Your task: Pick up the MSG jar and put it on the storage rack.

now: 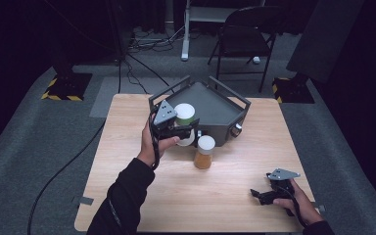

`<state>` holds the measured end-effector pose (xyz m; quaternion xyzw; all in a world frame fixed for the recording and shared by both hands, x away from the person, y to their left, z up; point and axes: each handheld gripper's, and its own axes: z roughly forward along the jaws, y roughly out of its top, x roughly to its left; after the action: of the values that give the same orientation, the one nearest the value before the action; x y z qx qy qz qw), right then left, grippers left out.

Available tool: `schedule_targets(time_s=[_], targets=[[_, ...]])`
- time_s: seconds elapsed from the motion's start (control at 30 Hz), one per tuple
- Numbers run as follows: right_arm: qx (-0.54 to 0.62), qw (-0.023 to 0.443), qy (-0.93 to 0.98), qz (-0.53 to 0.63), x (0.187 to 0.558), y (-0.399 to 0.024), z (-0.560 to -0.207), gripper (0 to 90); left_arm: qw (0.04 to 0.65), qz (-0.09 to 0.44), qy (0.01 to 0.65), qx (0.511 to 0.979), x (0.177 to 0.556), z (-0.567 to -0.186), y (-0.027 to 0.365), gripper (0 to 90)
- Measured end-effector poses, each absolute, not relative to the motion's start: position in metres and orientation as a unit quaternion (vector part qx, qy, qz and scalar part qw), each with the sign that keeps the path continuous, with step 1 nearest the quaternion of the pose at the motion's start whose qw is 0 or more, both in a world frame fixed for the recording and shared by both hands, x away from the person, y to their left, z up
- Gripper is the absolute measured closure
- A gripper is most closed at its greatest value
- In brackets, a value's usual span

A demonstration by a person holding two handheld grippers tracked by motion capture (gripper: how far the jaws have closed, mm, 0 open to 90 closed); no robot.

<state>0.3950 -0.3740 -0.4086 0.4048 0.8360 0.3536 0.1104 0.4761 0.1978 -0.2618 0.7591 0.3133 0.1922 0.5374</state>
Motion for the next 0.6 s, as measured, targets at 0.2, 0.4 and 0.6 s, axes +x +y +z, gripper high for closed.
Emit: schedule_targets(time_s=[0.2, 0.4, 0.6], targets=[[0.405, 0.110, 0.836, 0.354, 0.395, -0.374, -0.409, 0.0, 0.540, 0.193, 0.312, 0.758, 0.487, -0.257, 0.196, 34.0], [0.405, 0.110, 0.836, 0.354, 0.395, -0.374, -0.409, 0.0, 0.537, 0.198, 0.311, 0.759, 0.498, -0.251, 0.190, 34.0], [0.405, 0.110, 0.836, 0.354, 0.395, -0.374, -0.409, 0.0, 0.534, 0.201, 0.320, 0.756, 0.512, -0.249, 0.185, 34.0]])
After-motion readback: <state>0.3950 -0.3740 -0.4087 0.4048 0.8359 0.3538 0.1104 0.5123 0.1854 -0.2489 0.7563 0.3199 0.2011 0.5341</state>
